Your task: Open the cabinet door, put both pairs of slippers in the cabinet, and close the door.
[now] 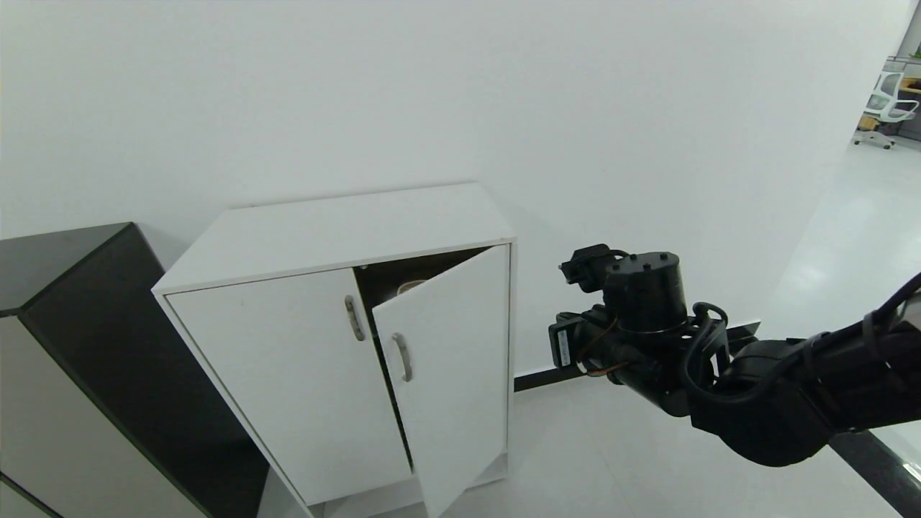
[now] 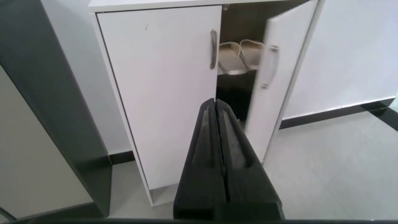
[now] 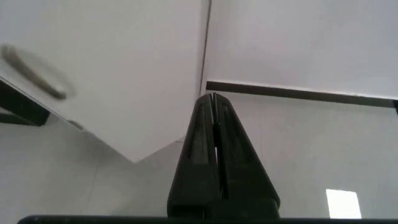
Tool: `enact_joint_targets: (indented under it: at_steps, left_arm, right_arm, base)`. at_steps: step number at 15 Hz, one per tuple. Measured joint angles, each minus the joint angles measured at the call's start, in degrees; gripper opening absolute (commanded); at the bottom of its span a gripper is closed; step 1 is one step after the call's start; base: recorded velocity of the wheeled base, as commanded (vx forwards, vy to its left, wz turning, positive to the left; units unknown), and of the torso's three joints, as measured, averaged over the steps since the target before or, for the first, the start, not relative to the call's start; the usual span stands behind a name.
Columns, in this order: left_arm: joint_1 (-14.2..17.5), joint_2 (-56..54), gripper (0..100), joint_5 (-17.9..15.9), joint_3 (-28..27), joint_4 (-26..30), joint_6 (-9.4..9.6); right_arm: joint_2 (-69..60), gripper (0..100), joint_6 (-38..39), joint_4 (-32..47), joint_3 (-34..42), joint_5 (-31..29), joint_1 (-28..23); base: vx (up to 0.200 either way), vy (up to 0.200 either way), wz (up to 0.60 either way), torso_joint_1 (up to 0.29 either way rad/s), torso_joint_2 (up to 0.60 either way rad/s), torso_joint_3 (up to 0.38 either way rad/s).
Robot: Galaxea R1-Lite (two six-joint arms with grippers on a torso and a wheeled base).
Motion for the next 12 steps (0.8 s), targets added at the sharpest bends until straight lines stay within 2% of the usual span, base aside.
enact_joint_targets:
  at_steps: [5,9,12]
  left_arm:
    - [0.0,0.0,0,0.0,0.0,0.0,0.01]
    - [-0.1,0.0,0,0.0,0.0,0.0,0.01]
    - [0.0,0.0,0,0.0,0.0,0.0,0.01]
  right_arm:
    - [0.1,0,0.0,-0.1,0.9,1.6,1.6]
    - [0.1,0,-0.1,-4.9,3.4,5.2,1.7]
    - [0.0,0,-0.1,-11.2,7.2,14.6,1.6]
  base:
    - [0.0,0.0,0.6,0.004,0.0,0.002]
    - [0.0,0.0,0.0,0.0,0.0,0.0]
    - [0.0,0.0,0.0,0.0,0.0,0.0]
